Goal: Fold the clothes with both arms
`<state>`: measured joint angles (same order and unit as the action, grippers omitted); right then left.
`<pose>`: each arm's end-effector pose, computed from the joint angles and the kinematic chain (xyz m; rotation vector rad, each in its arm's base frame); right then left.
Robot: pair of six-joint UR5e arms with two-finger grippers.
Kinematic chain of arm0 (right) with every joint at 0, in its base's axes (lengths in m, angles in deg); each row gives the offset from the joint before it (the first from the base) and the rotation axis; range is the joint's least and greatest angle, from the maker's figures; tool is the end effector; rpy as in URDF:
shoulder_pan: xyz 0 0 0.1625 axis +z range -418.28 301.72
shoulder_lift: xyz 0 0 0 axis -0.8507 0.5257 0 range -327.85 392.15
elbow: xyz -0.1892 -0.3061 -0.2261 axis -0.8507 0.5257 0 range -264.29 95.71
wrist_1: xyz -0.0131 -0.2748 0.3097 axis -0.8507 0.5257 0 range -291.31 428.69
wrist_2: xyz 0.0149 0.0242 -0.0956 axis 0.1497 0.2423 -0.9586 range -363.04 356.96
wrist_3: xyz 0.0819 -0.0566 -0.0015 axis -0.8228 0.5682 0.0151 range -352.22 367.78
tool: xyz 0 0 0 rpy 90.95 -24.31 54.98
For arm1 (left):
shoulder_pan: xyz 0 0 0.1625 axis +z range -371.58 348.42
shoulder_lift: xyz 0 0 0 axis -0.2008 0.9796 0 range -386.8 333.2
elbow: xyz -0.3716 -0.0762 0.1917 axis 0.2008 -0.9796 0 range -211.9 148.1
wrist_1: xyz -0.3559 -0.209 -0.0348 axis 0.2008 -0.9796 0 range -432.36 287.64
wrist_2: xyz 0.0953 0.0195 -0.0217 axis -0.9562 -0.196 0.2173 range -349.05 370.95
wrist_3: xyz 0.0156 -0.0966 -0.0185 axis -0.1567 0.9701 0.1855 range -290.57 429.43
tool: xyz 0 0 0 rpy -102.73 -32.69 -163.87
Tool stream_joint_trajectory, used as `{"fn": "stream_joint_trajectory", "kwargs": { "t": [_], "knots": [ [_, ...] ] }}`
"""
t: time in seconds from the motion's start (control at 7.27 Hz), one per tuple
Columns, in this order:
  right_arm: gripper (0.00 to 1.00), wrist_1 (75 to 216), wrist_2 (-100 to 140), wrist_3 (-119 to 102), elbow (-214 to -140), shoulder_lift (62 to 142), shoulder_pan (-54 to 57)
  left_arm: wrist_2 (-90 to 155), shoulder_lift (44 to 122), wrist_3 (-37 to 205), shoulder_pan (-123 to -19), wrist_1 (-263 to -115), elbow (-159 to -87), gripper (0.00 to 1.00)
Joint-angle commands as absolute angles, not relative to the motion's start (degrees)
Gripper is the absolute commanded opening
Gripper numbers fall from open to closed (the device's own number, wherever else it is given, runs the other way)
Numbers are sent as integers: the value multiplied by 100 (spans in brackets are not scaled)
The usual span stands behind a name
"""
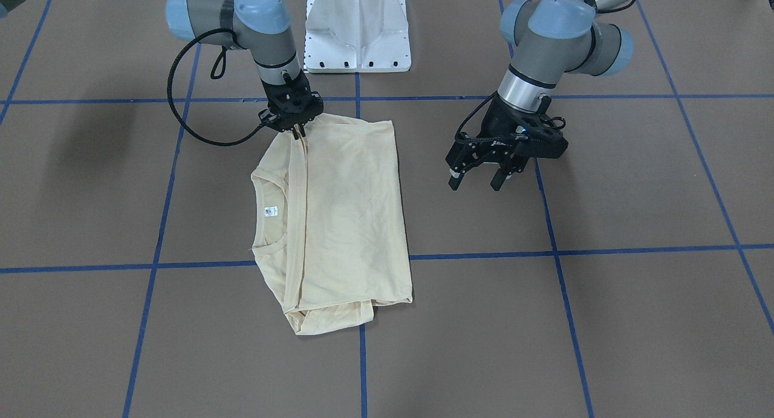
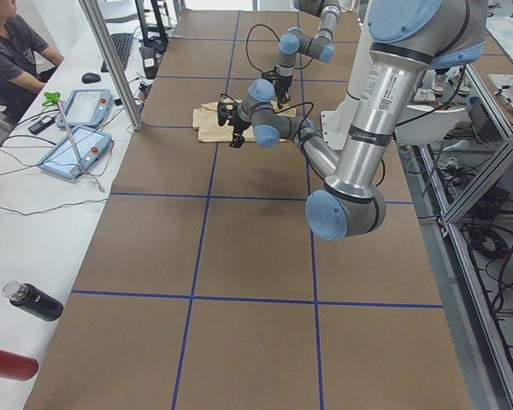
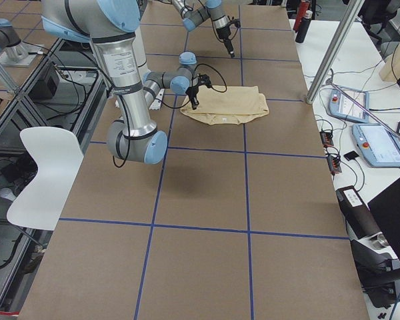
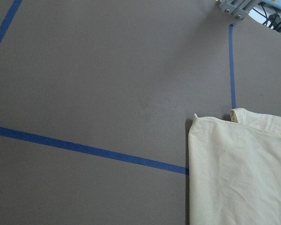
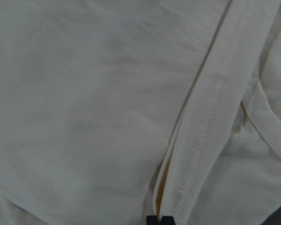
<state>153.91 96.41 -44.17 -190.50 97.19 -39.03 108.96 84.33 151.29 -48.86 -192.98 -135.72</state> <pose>-0.5416 -0.3130 0.2863 0.2482 -0.7817 -0.3756 0.4096 -0.4619 0.2842 0.3288 1.1090 -0.3710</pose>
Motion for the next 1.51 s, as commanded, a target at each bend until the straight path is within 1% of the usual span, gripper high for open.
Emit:
{"fn": "stream_joint_trajectory", "kwargs": {
  "t": [0.0,0.41,0.83,1.38],
  "knots": [
    [0,15386,9646,-4407,-19055,9762,-3895,10895,8438,15135,-4885,-19294,-13570,100],
    [0,15447,9750,-4442,-19117,9789,-3825,10895,8447,15152,-4885,-19294,-13570,100],
    [0,15473,9925,-4504,-19152,10087,-3789,10895,8482,15170,-4885,-19294,-13570,100],
    [0,15474,10182,-4785,-19152,10193,-3675,10887,8517,15179,-4876,-19294,-13508,100]
  ]
}}
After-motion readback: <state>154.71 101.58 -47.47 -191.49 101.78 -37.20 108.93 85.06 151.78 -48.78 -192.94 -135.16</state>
